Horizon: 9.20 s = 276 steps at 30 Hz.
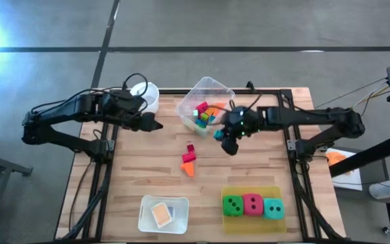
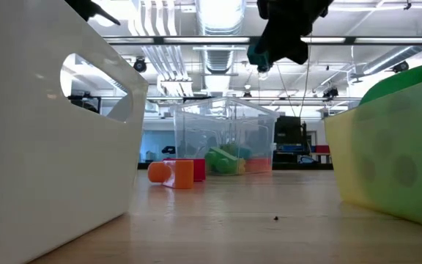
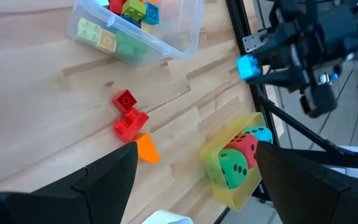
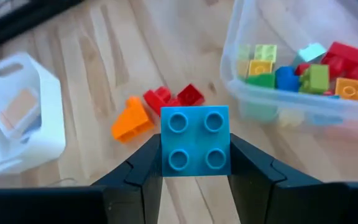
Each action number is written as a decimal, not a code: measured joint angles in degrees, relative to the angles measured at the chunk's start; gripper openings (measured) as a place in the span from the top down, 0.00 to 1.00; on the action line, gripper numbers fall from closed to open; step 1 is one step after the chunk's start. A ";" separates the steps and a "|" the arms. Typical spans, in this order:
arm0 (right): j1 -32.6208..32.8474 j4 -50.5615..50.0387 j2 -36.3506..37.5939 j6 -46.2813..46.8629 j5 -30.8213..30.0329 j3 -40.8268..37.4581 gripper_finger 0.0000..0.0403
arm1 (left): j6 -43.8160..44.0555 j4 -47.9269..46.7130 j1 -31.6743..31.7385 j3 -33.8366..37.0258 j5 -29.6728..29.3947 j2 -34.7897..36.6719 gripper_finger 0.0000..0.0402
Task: Pick & Place Toys
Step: Put the blue game piece into the transparent bin, then put the orange game piece into the transparent bin
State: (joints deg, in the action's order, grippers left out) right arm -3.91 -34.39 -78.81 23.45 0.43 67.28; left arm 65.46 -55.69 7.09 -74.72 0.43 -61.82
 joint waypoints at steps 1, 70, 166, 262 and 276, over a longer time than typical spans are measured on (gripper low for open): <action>-0.88 -0.01 -0.03 -0.09 0.40 0.45 0.66 | -0.06 -0.01 0.00 0.00 -0.03 -0.05 0.18; -22.90 -38.33 -54.07 -19.11 8.59 54.78 0.66 | -8.67 -12.30 -0.02 0.04 -6.04 -0.96 0.18; -22.88 -32.37 -46.69 -16.44 6.49 49.80 0.09 | -5.87 -14.70 -0.02 0.07 -6.01 -1.67 0.18; -7.08 -29.47 9.31 4.88 -6.41 11.88 0.08 | 11.24 16.28 -15.10 0.01 2.88 -52.57 0.32; -7.08 -29.47 9.31 4.87 -6.26 11.88 0.08 | 9.85 15.29 -15.15 -0.04 2.65 -52.65 0.28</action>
State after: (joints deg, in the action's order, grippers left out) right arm -10.98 -63.86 -69.49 28.32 -5.82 79.15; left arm 75.31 -40.40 -8.05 -74.76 3.08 -114.48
